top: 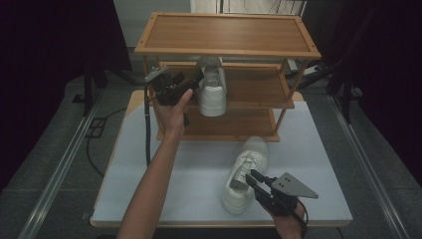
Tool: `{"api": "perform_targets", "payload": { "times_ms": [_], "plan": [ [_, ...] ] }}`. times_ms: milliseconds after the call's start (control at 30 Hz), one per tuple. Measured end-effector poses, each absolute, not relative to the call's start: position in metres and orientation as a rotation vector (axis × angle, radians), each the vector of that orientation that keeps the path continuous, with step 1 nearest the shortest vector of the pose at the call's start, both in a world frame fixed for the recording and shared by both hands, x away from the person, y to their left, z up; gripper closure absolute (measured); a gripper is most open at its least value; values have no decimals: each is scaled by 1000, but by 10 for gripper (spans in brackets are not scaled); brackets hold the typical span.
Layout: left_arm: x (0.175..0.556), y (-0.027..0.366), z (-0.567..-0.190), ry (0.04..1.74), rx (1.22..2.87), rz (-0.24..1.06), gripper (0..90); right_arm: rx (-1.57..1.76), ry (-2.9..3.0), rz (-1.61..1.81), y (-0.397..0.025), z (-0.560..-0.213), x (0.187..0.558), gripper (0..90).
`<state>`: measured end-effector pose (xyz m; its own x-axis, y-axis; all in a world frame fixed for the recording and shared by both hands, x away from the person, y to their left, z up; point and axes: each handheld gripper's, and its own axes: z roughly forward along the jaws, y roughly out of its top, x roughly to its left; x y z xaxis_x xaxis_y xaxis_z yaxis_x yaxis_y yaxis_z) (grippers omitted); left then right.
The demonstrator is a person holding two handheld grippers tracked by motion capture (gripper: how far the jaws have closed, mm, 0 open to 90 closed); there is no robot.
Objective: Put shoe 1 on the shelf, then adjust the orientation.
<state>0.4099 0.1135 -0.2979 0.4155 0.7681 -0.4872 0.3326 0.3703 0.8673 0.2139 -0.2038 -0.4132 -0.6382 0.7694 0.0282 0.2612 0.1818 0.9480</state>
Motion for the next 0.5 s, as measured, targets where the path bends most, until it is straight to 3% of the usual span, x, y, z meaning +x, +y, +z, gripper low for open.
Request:
{"api": "perform_targets", "payload": {
  "times_ms": [200,500],
  "plan": [
    [394,127,-307,1150,1263,356,216,898,2044,1465,-193,-410,206,891],
    [374,145,-318,1136,1273,321,213,787,2195,1395,-157,-422,198,900]
  ]
}}
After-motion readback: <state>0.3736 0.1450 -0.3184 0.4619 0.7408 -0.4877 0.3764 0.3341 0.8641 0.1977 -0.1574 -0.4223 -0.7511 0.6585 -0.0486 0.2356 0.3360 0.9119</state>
